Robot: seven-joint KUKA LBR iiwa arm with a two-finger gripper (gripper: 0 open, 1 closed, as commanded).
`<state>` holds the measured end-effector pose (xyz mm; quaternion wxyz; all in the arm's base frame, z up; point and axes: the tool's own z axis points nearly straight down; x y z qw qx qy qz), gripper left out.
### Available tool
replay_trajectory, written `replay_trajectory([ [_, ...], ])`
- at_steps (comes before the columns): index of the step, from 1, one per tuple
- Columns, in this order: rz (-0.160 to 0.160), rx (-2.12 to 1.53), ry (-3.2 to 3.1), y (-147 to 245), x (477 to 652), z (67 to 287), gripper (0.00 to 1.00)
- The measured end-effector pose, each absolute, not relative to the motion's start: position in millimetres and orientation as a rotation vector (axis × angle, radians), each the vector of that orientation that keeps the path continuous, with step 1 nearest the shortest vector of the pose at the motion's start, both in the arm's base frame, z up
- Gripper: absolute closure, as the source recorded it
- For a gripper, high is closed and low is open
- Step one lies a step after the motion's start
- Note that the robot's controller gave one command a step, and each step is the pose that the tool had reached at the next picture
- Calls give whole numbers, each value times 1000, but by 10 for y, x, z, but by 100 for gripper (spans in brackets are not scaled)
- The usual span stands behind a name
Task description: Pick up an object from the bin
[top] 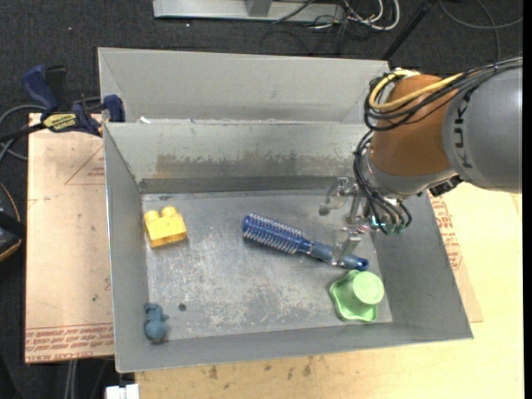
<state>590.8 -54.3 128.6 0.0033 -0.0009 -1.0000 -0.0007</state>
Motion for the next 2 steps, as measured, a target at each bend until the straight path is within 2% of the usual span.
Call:
replay_trajectory([
  [1,3,-88,-3155,-10,5531,757,0],
  [2,-1,-86,-3161,-10,5554,783,100],
])
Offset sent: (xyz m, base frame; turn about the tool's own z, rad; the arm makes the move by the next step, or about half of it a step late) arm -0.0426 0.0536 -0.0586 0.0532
